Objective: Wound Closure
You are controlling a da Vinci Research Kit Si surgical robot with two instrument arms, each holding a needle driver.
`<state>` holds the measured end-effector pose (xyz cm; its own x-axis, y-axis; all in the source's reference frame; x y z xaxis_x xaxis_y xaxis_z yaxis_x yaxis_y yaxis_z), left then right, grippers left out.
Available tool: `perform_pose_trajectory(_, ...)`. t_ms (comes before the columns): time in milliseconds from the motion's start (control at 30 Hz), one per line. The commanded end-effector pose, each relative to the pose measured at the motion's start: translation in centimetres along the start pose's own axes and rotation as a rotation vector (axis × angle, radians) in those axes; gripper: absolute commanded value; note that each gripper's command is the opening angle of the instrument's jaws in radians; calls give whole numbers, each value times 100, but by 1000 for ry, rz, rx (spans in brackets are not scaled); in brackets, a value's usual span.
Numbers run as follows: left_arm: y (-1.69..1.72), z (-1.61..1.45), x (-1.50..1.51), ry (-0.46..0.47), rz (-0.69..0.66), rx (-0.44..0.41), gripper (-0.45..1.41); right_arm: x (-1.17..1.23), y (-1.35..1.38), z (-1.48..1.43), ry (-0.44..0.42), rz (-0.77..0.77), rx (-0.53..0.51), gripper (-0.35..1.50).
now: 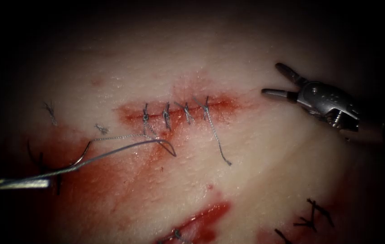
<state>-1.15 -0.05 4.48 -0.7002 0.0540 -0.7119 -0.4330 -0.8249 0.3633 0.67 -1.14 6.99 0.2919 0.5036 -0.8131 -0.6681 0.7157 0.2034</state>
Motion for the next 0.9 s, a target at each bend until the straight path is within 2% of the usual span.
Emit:
perform_pose_trajectory(33,-2,15,-6,-162,164,80,120,2,-6,13,2,0,6,106)
perform_pose_trajectory(100,-6,23,-14,-242,292,154,126,3,-8,14,2,1,7,106)
perform_pose_trajectory(133,-9,27,-17,-259,320,196,125,3,-9,15,3,1,10,106)
perform_pose_trajectory(167,-16,35,-24,-291,364,293,118,4,-11,15,4,1,10,106)
perform_pose_trajectory(233,-19,43,-27,-319,394,379,116,4,-14,15,3,2,8,106)
perform_pose_trajectory(300,-19,55,-26,-355,384,411,116,6,-21,17,10,2,36,103)
perform_pose_trajectory(367,-17,60,-23,-342,298,417,105,9,-27,18,10,3,58,98)
perform_pose_trajectory(400,-14,65,-20,-297,209,399,91,10,-30,19,6,2,75,88)
perform_pose_trajectory(433,-14,65,-20,-297,209,399,91,10,-30,19,6,2,75,88)
perform_pose_trajectory(500,-8,71,-14,-150,114,327,64,10,-31,19,10,0,96,74)
perform_pose_trajectory(533,-5,74,-11,-107,83,295,61,10,-31,19,11,-1,99,71)
perform_pose_trajectory(567,-2,76,-8,-68,46,266,61,10,-30,18,11,-1,101,68)
perform_pose_trajectory(600,8,84,-2,20,-8,195,61,9,-29,18,12,-2,102,66)
perform_pose_trajectory(700,28,96,8,121,-36,104,61,9,-28,17,12,-2,105,64)
perform_pose_trajectory(733,44,105,14,157,-77,19,61,8,-27,15,10,-3,107,62)
perform_pose_trajectory(833,64,119,20,192,-121,-79,76,8,-25,14,10,-3,110,61)
perform_pose_trajectory(900,78,134,22,240,-134,-159,78,7,-25,12,11,-4,113,61)
